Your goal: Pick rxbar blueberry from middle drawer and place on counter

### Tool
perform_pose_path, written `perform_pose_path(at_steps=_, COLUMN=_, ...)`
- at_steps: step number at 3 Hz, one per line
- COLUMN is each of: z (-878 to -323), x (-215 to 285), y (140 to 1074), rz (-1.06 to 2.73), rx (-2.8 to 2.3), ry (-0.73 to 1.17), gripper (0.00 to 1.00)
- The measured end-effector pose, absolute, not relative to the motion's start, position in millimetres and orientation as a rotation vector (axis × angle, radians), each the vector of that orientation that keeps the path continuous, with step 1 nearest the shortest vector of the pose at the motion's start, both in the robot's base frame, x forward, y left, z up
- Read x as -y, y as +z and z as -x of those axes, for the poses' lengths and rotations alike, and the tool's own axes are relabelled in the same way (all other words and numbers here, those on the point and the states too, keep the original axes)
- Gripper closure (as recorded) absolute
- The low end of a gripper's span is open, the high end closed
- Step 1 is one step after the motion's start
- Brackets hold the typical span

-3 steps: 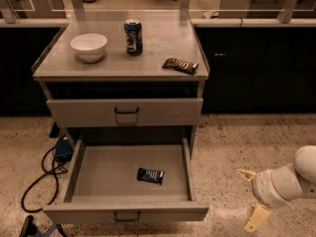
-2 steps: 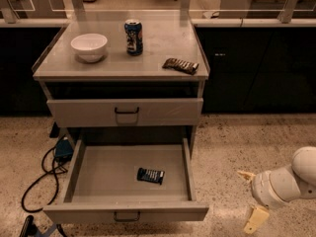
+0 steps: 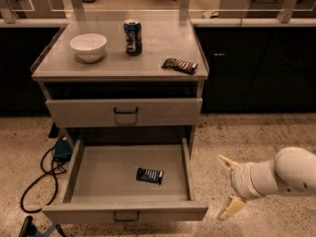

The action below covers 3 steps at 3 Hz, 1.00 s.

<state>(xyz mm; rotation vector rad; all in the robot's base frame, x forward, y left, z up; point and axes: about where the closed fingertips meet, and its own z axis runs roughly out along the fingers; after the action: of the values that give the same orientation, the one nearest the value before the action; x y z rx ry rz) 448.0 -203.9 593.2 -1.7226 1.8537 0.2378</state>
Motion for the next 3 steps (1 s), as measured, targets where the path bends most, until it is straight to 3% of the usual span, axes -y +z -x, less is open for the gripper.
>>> perform_pose_path(at_steps=1, z=-500, x=177, y=628, rz=1.629, rx=-1.767, ry=0.127, gripper=0.00)
perform_pose_path(at_steps=3, z=-512, x=175, y=635, rz=1.602, rx=-1.753, ry=0.092, gripper=0.00)
